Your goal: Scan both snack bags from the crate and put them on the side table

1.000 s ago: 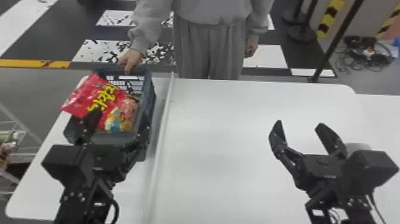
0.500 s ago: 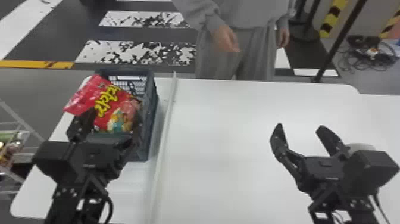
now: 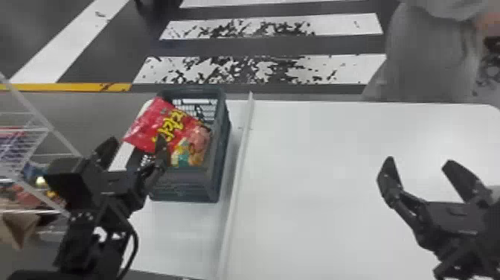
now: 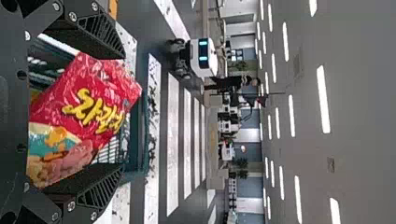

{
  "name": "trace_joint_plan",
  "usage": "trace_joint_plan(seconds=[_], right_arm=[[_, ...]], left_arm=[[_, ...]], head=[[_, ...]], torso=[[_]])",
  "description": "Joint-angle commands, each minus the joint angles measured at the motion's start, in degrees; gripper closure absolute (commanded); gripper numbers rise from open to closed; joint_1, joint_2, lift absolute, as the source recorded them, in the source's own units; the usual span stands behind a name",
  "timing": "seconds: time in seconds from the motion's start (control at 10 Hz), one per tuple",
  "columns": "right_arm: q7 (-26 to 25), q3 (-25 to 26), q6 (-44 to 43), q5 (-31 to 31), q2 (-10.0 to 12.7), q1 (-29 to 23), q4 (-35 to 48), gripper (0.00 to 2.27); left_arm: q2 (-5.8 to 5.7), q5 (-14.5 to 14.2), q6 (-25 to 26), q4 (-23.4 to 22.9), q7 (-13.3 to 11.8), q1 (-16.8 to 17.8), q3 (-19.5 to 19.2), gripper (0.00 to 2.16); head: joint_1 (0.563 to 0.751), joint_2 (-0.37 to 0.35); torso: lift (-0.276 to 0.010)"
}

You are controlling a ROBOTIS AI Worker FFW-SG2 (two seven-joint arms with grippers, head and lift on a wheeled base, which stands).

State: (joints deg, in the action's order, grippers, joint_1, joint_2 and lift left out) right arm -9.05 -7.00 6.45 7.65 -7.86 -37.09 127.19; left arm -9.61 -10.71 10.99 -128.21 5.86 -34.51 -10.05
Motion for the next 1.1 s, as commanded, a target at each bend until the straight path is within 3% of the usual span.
trace_joint_plan(seconds=[0.0, 0.1, 0.3, 1.0], right_arm=[[0.00, 0.06, 0.37, 0.08, -0.14, 0.00, 0.08, 0.09], [0.00, 0.06, 0.72, 0.17, -0.23, 0.17, -0.01, 0.09], [0.96, 0.32, 1.77, 1.75, -0.67, 0.44, 0.08, 0.09], [1.23, 0.15, 3.53, 1.84, -1.54, 0.44, 0.43, 0.09]], left_arm=[[-0.14, -2.21, 1.81, 0.68, 0.03, 0.24, -3.93, 0.19], [-0.14, -3.61, 2.33, 1.38, -0.50, 0.59, -6.13, 0.19], [-0.14, -3.53, 4.62, 2.44, -1.56, 1.91, -7.36, 0.19], [-0.50, -3.00, 10.95, 14.74, -6.04, 16.23, -8.50, 0.19]], head=[[0.695, 0.178], [0.695, 0.213], [0.695, 0.266], [0.695, 0.293]], torso=[[-0.087], [-0.087], [-0.087], [-0.087]])
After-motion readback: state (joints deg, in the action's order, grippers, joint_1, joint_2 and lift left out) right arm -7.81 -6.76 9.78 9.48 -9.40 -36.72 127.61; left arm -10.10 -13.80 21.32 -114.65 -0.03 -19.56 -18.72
